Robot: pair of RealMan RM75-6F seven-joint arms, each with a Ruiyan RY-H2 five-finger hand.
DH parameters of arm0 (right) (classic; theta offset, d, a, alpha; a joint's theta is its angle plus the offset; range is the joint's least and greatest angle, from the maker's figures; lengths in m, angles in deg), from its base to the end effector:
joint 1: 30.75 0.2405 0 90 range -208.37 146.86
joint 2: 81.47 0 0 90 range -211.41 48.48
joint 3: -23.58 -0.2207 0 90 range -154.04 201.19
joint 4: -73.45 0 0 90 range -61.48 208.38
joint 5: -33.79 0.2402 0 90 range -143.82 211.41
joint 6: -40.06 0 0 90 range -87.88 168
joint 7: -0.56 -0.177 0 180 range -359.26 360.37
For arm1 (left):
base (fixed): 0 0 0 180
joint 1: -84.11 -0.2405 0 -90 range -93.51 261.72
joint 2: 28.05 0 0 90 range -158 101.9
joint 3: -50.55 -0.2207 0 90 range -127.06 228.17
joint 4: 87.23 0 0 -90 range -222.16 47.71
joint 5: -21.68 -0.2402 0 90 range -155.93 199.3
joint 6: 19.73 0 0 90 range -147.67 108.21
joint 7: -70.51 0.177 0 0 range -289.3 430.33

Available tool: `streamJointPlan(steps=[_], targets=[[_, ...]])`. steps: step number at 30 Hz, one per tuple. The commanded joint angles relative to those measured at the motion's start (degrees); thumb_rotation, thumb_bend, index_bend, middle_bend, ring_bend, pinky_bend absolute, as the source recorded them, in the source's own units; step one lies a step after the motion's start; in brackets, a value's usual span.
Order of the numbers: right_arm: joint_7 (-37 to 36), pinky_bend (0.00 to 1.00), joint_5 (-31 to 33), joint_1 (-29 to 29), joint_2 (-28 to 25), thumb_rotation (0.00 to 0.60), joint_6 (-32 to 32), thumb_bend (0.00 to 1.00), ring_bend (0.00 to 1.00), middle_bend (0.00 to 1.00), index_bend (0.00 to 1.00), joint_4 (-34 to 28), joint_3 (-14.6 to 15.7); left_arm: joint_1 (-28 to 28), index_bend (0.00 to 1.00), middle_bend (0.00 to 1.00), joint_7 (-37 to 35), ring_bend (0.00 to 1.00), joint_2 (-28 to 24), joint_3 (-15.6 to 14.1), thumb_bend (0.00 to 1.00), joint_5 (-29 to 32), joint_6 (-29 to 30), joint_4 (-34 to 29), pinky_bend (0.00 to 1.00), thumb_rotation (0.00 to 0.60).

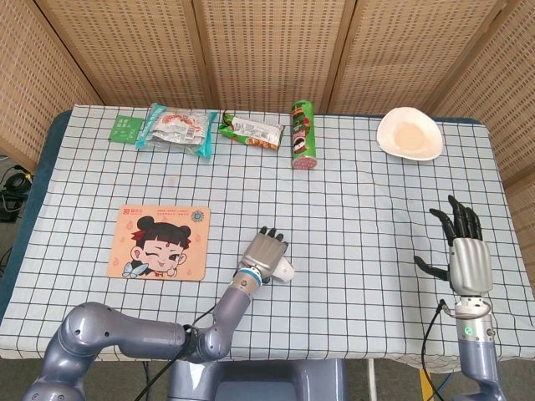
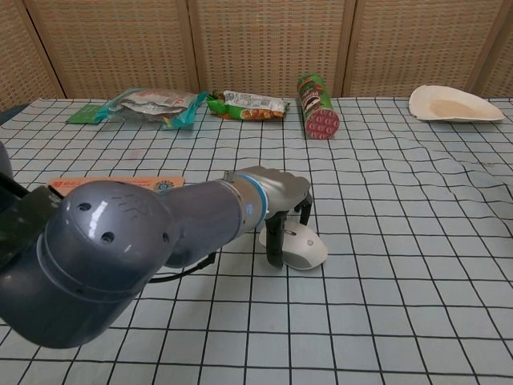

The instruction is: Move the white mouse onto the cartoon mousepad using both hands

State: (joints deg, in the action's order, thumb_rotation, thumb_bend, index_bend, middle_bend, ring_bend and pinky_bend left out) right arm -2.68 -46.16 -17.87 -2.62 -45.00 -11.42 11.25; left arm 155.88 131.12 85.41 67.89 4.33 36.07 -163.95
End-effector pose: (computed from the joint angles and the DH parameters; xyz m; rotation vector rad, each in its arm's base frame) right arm -0.2518 -0.2867 0.0887 1.1949 -0.9199 1.1949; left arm 0.0332 0.3168 -0.1820 -2.1122 -0.8836 -0.5674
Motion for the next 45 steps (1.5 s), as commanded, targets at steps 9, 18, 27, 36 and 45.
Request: streamJointPlan(steps=[9,18,27,36,45], targets=[[-0.4,0.06,-0.13,-0.16,-0.17,0.6,-0.36,0.18,0.01,0.03,0.24,-0.14,-0.15,-1.86,0.52,0.32,-4.22,0.22,-3.35,-3.25,0.27,-8.98,0.69,-2.48,0.24,0.6],[-0.45,0.06,0.07,-0.16,-0.32,0.6,-0.25,0.18,0.01,0.03,0.24,-0.12,-0.3,-7.36,0.53,0.32,-14.85,0.22,-15.97,-9.6,0.27,-27.75,-3.66,-6.78,0.24,0.6],[0.12,0.06,0.03,-0.01,0.03,0.6,-0.02,0.18,0.01,0.03,0.24,0.02,-0.14,-13.7,0.56,0.33,-31.96,0.22,-28.19,-18.25,0.27,-51.05,-5.8,-4.67,0.24,0.6],[0.89,0.06,-0.06,-0.02,0.33,0.6,-0.13,0.18,0.01,0.03,0.24,0.05,0.02,-17.5,0.57,0.34,-51.11,0.22,-33.39,-26.79,0.27,-71.04,-1.74,5.27,0.24,0.6],[1.59,0.06,0.28,0.05,0.71,0.6,-0.04,0.18,0.01,0.03,0.24,0.52,-0.07,-20.58,0.57,0.34,-60.74,0.22,-33.93,-32.82,0.28,-82.01,4.31,18.77,0.24,0.6]])
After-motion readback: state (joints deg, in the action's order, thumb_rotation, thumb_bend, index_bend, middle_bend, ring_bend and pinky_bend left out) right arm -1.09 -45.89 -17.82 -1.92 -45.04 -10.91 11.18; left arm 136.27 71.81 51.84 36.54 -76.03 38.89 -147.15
